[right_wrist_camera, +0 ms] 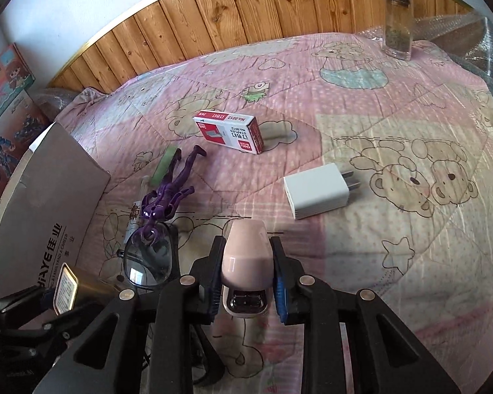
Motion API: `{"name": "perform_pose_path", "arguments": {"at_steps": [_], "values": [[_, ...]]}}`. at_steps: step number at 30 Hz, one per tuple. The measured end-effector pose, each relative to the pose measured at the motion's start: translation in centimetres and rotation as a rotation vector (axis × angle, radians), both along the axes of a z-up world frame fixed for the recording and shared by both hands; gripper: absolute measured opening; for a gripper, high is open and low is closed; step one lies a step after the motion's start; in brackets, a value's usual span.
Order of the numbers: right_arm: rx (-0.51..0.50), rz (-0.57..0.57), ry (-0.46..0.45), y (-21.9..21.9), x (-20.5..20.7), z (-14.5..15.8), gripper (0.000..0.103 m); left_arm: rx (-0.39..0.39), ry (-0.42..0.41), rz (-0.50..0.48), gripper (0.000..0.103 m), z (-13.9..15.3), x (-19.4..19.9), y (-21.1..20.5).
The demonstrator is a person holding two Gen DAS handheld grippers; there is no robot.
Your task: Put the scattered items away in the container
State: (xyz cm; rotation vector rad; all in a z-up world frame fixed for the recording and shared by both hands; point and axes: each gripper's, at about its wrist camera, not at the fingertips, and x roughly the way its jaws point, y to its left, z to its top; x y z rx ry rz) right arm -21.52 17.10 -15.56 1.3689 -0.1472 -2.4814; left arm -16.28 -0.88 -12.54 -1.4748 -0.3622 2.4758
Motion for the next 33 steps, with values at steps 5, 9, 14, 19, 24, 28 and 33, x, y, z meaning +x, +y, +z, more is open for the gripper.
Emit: {"name": "perform_pose_path", "arguments": {"at_steps": [5, 9, 14, 19, 24, 28, 33], "values": [[-0.009, -0.017, 0.017, 1.1, 1.7, 0.7, 0.027, -0.004, 0.015, 0.02, 0.055, 1.3, 1.0, -0.4], [-0.019, -0.032, 0.03, 1.7, 3.2, 1.5, 0.027, -0.003, 0.029, 0.032, 0.055, 2.4, 2.0, -0.4], [-0.038, -0.042, 0.043, 2.7, 5.3, 2.4, 0.027, -0.009, 0.056, 0.035, 0.055, 4.0, 3.5, -0.1], [-0.057, -0.047, 0.052, 3.3, 7.2, 3.0, 0.027, -0.016, 0.081, 0.038, 0.055, 5.3, 5.1, 0.1], [-0.06, -0.045, 0.059, 3.5, 9.1, 3.4, 0.027, -0.015, 0.104, 0.039, 0.055, 6.3, 6.6, 0.2], [-0.074, -0.041, 0.06, 3.6, 10.5, 3.8, 0.027, -0.007, 0.118, 0.041, 0.055, 7.0, 7.6, 0.2], [-0.076, -0.025, 0.08, 3.0, 12.2, 4.9, 0.027, -0.002, 0.15, 0.042, 0.055, 8.1, 9.1, 0.1]]}}
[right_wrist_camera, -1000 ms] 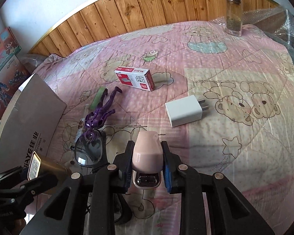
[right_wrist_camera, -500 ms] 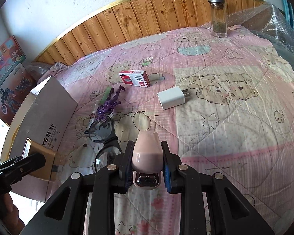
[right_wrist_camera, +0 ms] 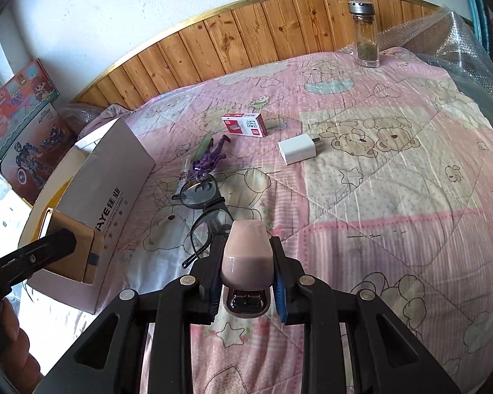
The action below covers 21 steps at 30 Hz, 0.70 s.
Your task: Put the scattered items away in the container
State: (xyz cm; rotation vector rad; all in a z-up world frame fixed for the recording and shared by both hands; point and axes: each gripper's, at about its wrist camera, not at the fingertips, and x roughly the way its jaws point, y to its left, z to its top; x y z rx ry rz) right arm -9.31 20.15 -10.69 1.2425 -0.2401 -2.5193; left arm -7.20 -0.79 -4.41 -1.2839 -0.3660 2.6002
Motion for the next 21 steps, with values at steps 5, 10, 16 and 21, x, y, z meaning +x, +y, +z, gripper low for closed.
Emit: {"name": "perform_pose_path", "arguments": {"at_steps": [5, 10, 16, 21], "values": [[0.004, 0.025, 0.022, -1.1, 1.8, 0.9, 0.027, 0.013, 0.025, 0.007, 0.055, 0.9, 1.4, -0.5], [0.004, 0.052, 0.046, -2.0, 3.5, 2.1, 0.027, 0.027, 0.041, 0.011, 0.055, 1.4, 2.6, -1.1], [0.006, 0.078, 0.066, -3.1, 5.1, 3.0, 0.027, 0.037, 0.063, 0.017, 0.055, 2.1, 3.9, -1.8], [0.007, 0.103, 0.083, -4.1, 6.1, 3.7, 0.027, 0.047, 0.073, 0.021, 0.055, 2.5, 4.8, -2.3]]}}
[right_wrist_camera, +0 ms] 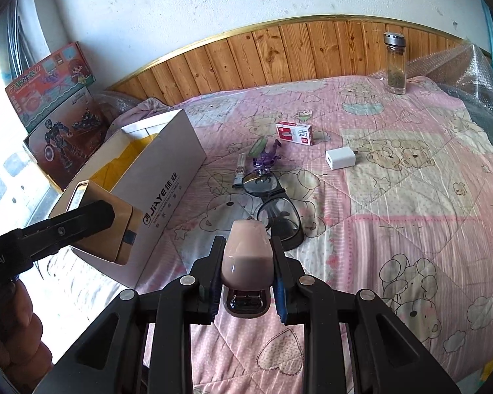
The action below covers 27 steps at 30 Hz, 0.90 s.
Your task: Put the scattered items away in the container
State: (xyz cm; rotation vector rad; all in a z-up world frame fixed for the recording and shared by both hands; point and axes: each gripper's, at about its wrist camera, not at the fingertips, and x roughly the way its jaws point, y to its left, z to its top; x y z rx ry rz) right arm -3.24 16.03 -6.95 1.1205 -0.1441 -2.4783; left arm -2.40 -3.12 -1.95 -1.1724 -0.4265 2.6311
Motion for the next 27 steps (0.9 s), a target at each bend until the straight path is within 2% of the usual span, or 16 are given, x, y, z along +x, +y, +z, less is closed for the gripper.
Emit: {"name": "perform_pose_path", "arguments": {"at_steps": [11, 27], "values": [[0.006, 0.077, 0.063, -2.8, 1.6, 2.6, 0.027, 0.033, 0.028, 0.032, 0.055, 1.1, 1.1, -2.0], [-0.005, 0.211, 0.114, -8.0, 1.3, 5.6, 0.027, 0.1, 0.044, 0.15, 0.055, 1.9, 1.6, -7.6]]}}
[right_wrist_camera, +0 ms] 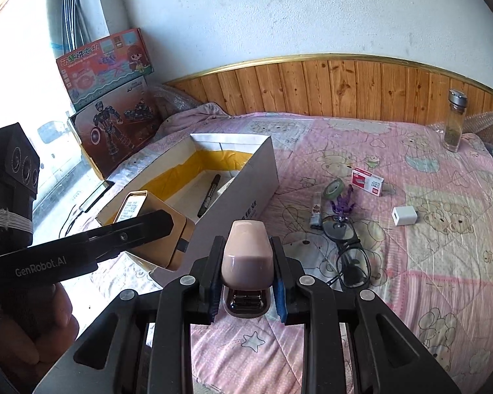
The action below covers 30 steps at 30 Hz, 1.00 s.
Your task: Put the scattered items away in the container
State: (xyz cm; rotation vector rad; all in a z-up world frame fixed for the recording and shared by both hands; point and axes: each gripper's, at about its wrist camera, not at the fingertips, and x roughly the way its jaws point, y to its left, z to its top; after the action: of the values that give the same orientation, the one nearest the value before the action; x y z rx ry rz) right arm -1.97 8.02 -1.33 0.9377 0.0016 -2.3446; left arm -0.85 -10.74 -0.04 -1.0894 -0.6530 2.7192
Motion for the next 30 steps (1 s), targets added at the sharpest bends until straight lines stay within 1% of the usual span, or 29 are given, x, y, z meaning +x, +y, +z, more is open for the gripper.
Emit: {"name": "perform_pose_path", "arguments": {"at_steps": [9, 16, 30], "values": [[0.002, 0.05, 0.01, -2.5, -0.8, 0.9, 0.027, 0.027, 0.004, 0.033, 0.055, 0.4, -0.7, -2.1], [0.008, 0.089, 0.019, -4.6, -1.5, 1.5, 0.027, 0.044, -0.001, 0.06, 0.055, 0.1, -1.3, -3.9], [0.034, 0.16, 0.015, -9.3, -2.9, 1.6, 0.027, 0.08, -0.02, 0.122, 0.055, -0.6, -2.2, -8.3]]}}
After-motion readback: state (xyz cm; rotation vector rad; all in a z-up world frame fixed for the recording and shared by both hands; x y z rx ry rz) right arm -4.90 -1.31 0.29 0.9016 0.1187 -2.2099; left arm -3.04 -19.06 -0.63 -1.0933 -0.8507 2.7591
